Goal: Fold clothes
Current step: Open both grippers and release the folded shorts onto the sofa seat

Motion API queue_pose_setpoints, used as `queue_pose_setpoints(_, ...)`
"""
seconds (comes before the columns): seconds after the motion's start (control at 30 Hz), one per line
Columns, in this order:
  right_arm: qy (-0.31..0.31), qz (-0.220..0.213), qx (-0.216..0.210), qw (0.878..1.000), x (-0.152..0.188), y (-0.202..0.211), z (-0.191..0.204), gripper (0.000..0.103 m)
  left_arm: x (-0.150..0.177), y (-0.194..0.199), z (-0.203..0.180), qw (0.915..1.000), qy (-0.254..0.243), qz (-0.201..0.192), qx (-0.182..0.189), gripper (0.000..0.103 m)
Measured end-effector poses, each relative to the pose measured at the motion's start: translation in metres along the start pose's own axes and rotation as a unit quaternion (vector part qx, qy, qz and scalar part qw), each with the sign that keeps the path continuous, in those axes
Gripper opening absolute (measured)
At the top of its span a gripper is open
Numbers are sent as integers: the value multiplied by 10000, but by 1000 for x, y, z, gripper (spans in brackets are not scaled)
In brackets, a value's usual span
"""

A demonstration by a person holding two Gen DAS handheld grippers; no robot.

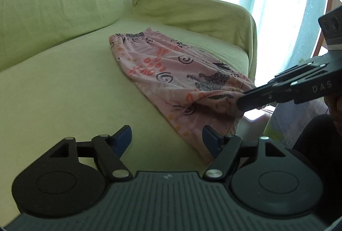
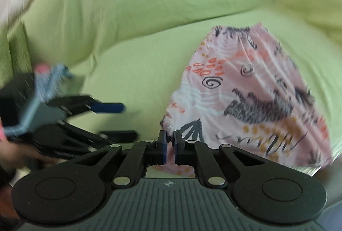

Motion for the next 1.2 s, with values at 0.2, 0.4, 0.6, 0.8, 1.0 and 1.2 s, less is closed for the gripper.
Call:
queue_pose_setpoints(0.2,17,-201,124,9997,-5,5,-2,4,-4,-21,-11,9998,-129,-34,-160,79)
queue_pose_setpoints(0.4,-251,-361,-79,9990,-8,11,-1,4,-6,-60,-23,9973,-424,-70,-600,79)
queue_pose_setpoints(0.6,-316,-383,3,9988,-3,11,-8,4,-2,-53,4,9907,-394,-33,-1299,57)
queue_pose_setpoints(0.8,222,-228,134,9994,2,1,-5,4,12,-20,35,9901,73,67,-1400,57)
queue_pose_setpoints(1.0,1005,233,-6,9947,18,-13,19,9,11,-10,40,9911,291,10,-1301,58)
queue_pose_setpoints(1.2,1239,342,64,9917,22,-14,23,27,20,6,52,9900,253,20,-1391,58)
Point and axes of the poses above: each gripper's, at about its wrist camera, not at the fingertips, and y roughly against the way its jaws point, z to its left, x to its underside, the point moved 8 cm from there along -y, roughly the way its jaws point, and after that the axes turned 9 degrees about -z, right-handed, at the moved point
